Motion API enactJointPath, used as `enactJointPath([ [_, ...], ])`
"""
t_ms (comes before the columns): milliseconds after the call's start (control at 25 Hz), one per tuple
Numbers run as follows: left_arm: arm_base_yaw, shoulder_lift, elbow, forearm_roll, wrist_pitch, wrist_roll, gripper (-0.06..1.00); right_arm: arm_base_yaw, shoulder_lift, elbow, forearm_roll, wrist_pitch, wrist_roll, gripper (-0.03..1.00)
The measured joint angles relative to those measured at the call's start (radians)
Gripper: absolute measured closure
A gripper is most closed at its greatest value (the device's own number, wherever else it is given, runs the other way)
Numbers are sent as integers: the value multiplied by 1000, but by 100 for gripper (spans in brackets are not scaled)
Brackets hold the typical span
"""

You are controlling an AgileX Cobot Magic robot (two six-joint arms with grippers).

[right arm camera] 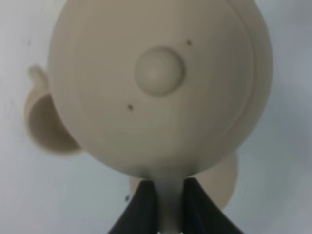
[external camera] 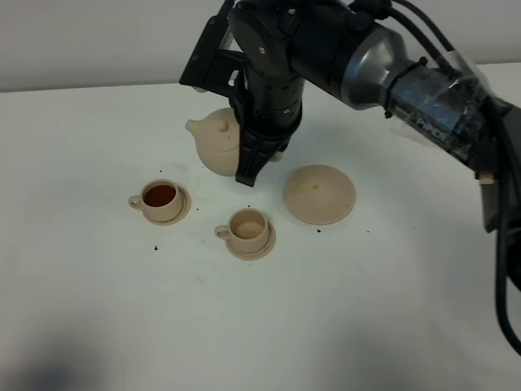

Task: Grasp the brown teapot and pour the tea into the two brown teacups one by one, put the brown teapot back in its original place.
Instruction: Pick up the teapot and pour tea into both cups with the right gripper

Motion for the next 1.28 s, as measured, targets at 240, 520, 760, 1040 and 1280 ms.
enactJointPath([
  [240, 0, 0, 0, 0, 0, 0, 58, 0, -140, 281, -21, 5, 47, 84],
  [520, 0, 0, 0, 0, 0, 0, 58, 20, -197, 506, -87, -102, 114, 84],
  [760, 0, 0, 0, 0, 0, 0, 58, 70, -197, 590, -241, -191, 184, 84],
  [1040, 0, 0, 0, 0, 0, 0, 58, 100, -184, 596, -406, -206, 207, 84],
  [1280, 0, 0, 0, 0, 0, 0, 58, 126, -139, 596, -452, -203, 211, 84],
])
